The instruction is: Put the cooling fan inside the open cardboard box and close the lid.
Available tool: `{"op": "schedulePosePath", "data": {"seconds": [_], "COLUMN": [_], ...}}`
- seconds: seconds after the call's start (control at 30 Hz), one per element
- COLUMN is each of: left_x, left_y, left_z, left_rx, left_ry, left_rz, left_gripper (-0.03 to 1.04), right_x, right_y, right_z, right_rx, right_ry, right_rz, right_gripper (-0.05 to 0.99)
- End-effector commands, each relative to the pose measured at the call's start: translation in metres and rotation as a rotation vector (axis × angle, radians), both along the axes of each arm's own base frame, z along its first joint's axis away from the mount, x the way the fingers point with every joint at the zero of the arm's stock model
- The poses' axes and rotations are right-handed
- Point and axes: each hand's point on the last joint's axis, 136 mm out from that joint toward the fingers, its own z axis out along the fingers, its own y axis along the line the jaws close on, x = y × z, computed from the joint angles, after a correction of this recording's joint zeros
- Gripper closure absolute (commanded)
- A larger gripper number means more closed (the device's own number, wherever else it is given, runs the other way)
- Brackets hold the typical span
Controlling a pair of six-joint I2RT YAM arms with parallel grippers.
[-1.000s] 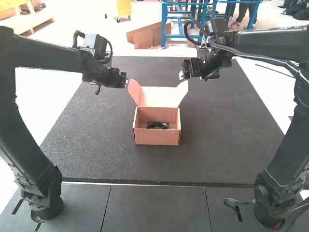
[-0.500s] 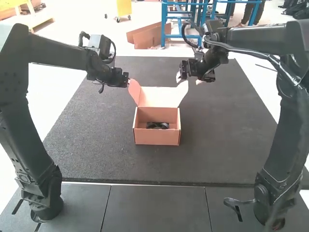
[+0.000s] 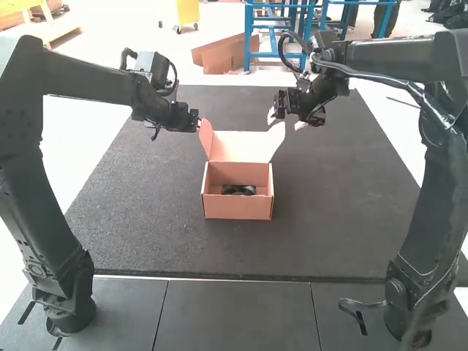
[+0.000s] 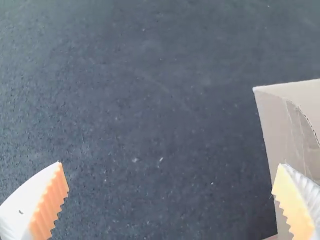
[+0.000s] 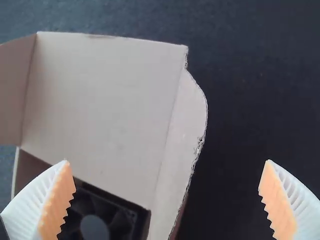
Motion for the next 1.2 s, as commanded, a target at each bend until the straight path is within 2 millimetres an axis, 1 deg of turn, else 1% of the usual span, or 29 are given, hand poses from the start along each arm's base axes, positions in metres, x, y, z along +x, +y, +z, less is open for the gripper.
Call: {"op": "schedulePosePath", "data": {"seconds": [0.0,0.07,0.13,0.27,0.3,0.4,0.43,0.47,0.53,0.63,0.73,0.8,0.87,0.97,1.17], "left_x": [0.008,0.007,0.006,0.006,0.006,0.006,0.005,0.006,0.005,0.005,0.005,0.005,0.005,0.004,0.004], "left_y": [-0.01,-0.011,-0.013,-0.016,-0.016,-0.016,-0.016,-0.015,-0.015,-0.016,-0.016,-0.016,-0.015,-0.016,-0.015], "left_z": [0.022,0.021,0.021,0.022,0.021,0.022,0.021,0.021,0.021,0.02,0.02,0.02,0.02,0.02,0.019], "left_rx": [-0.031,-0.03,-0.03,-0.029,-0.029,-0.029,-0.029,-0.028,-0.028,-0.027,-0.027,-0.027,-0.026,-0.027,-0.025], "left_ry": [-0.045,-0.042,-0.042,-0.042,-0.041,-0.042,-0.039,-0.039,-0.038,-0.033,-0.033,-0.033,-0.033,-0.032,-0.03], "left_rz": [-0.019,-0.022,-0.026,-0.031,-0.031,-0.031,-0.031,-0.03,-0.03,-0.031,-0.031,-0.031,-0.03,-0.031,-0.028], "left_gripper": [0.04,0.04,0.04,0.04,0.04,0.04,0.04,0.04,0.04,0.04,0.04,0.04,0.04,0.04,0.04], "right_x": [0.006,0.004,0.004,0.004,0.005,0.007,0.007,0.009,0.011,0.013,0.014,0.014,0.016,0.016,0.019], "right_y": [0.004,0.006,0.006,0.007,0.006,0.007,0.007,0.007,0.004,0.002,0.001,0.001,0.001,0.0,-0.002], "right_z": [0.004,0.0,-0.006,-0.015,-0.015,-0.015,-0.016,-0.015,-0.015,-0.015,-0.014,-0.013,-0.011,-0.011,-0.01], "right_rx": [0.042,0.053,0.054,0.047,0.047,0.048,0.048,0.047,0.038,0.027,0.021,0.019,0.015,0.009,-0.003], "right_ry": [0.016,0.031,0.047,0.064,0.062,0.055,0.056,0.051,0.044,0.034,0.03,0.025,0.016,0.011,-0.003], "right_rz": [-0.01,-0.003,-0.001,0.002,0.002,-0.001,-0.001,-0.003,-0.01,-0.017,-0.02,-0.02,-0.021,-0.021,-0.019], "right_gripper": [0.14,0.19,0.26,0.35,0.39,0.43,0.47,0.49,0.49,0.53,0.53,0.57,0.57,0.64,0.69]}}
